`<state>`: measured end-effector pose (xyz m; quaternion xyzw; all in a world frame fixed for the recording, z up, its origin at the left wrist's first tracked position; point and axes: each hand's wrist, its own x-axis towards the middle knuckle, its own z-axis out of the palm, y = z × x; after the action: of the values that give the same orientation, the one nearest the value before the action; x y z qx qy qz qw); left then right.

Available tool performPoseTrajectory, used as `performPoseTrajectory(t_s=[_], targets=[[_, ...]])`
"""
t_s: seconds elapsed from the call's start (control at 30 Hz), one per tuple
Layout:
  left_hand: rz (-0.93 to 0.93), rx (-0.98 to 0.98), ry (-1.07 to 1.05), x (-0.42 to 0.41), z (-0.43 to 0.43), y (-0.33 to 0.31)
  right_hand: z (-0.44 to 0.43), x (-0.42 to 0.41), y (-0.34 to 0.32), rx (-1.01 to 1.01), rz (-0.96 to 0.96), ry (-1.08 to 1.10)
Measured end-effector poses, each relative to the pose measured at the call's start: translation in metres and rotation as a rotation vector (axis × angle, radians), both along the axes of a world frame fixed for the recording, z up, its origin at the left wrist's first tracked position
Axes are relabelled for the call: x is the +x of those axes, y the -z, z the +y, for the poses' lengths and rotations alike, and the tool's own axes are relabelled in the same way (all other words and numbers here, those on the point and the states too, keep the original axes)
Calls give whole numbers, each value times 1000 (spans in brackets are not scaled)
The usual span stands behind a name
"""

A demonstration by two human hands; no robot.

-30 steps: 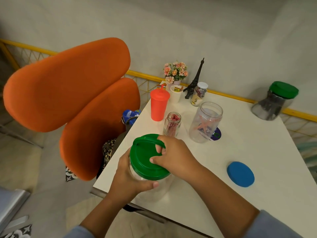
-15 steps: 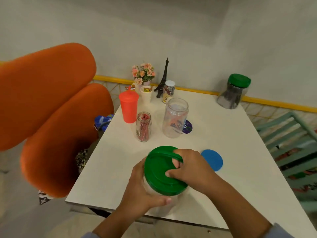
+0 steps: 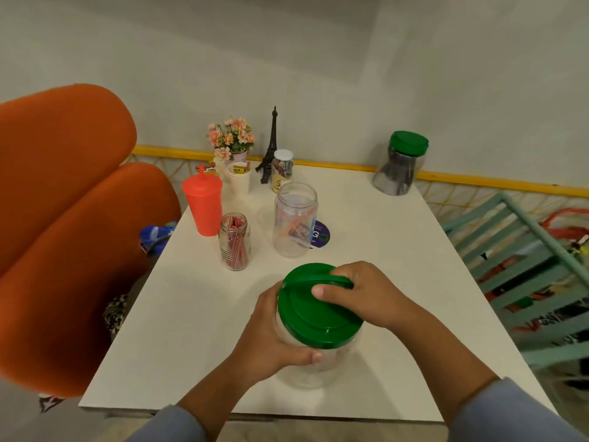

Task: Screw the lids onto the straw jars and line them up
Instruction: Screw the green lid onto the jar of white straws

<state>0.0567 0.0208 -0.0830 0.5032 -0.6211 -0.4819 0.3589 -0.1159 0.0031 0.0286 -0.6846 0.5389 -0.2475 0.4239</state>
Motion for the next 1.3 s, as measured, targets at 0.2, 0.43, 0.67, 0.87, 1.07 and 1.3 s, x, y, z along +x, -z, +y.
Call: performPoseTrajectory(t_s=[0.2,0.43,0.67,0.87,1.07,1.3], targets=[[24,40,66,-4,-14,1,-10,-9,-1,35,-60,18],[27,53,81,-11,-22,0,-17,-17,-3,40,-78,0],[7,52,86,-11,-22,-2,-25,-23,-7,83,-67,-110],[-21,57,97,-11,-22,-6,-32,-22,-7,93,-94,-75],[-4,35,92,-11,-21,-6,-24,-9,-6,-21,5,103],[-6,9,90,-12,-19,-7,-17,-1,1,-126,145,306]])
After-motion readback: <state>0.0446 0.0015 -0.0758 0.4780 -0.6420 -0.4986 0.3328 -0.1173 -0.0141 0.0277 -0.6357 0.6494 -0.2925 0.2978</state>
